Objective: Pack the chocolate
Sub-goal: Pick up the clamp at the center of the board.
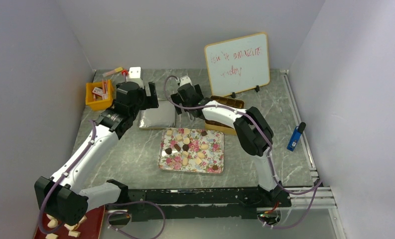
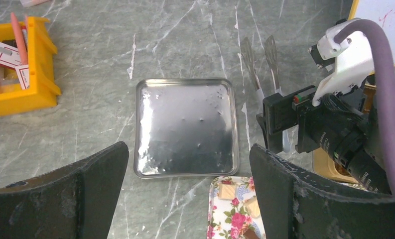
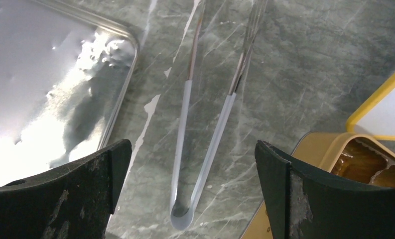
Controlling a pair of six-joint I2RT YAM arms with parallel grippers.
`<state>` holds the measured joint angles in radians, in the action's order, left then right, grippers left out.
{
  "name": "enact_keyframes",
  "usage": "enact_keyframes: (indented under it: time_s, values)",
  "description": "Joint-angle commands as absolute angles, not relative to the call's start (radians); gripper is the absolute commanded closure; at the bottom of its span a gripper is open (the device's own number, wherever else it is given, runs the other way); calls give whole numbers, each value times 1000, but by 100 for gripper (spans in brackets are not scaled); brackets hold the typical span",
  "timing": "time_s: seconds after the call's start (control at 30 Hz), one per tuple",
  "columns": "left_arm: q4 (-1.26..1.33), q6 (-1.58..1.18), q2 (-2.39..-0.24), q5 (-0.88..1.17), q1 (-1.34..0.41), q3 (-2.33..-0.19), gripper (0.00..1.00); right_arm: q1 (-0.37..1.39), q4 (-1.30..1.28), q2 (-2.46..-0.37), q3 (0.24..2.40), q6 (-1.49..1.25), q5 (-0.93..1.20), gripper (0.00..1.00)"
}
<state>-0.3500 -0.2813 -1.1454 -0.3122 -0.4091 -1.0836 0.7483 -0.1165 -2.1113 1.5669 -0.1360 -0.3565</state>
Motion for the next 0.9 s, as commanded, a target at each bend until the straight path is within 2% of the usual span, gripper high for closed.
enact_keyframes:
  time_s: [0.0,0.63,0.87]
  values:
    - [-298,-258,-1160,-315,-408,-1094,5,728,-116,-2136,1641,-157,-352,0]
    - [-308,-268,-1155,-330,-408,-1080,5,697,-108,-2206,1676,-203,-311,0]
    - [-307,-270,-1157,-334,-408,-1073,5,680,-105,-2221,1681,-213,-299,4]
